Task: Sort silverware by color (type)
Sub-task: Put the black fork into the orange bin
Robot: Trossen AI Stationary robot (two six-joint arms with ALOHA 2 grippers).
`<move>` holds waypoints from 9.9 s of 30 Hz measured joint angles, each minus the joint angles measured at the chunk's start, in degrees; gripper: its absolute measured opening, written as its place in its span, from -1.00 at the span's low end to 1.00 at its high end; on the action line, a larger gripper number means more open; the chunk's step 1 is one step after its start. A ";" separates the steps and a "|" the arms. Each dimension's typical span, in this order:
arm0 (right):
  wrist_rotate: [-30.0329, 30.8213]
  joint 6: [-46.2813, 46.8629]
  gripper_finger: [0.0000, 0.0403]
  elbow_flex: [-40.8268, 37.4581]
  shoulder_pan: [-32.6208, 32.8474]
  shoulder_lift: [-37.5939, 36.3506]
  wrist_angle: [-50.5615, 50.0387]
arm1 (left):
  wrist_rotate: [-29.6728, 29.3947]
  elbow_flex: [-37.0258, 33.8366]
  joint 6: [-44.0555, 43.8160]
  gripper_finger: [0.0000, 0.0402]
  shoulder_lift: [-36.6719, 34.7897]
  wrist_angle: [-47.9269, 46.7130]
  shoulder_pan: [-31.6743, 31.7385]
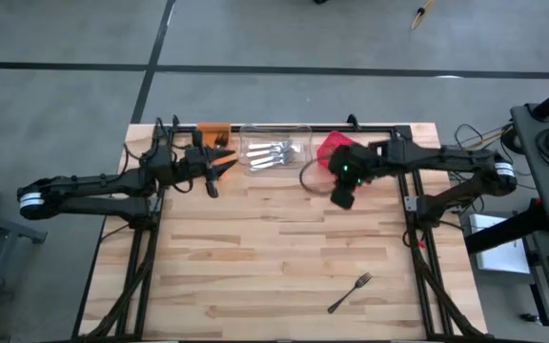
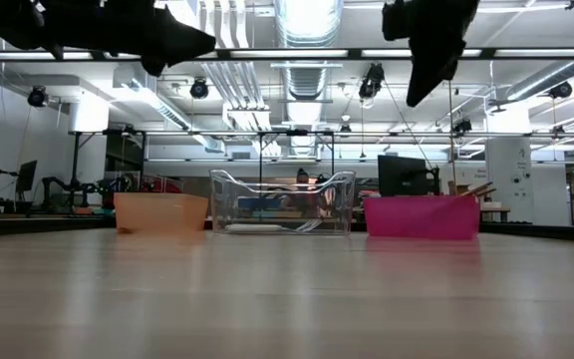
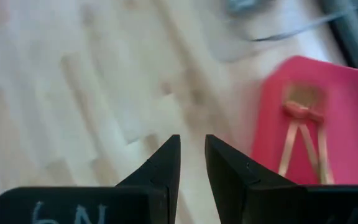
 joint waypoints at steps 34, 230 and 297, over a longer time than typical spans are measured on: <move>-1.10 -5.63 -0.81 -13.81 23.77 -1.94 9.45 | -28.54 13.19 -21.10 -0.61 35.75 20.11 -45.06; 3.51 -17.17 -0.81 -19.45 34.74 -21.51 27.75 | -54.81 103.34 -44.78 -1.00 91.67 -105.45 -39.82; 2.85 -42.44 -0.81 -19.51 3.71 -8.04 47.54 | -22.91 26.32 -16.78 -1.00 28.83 -63.40 21.82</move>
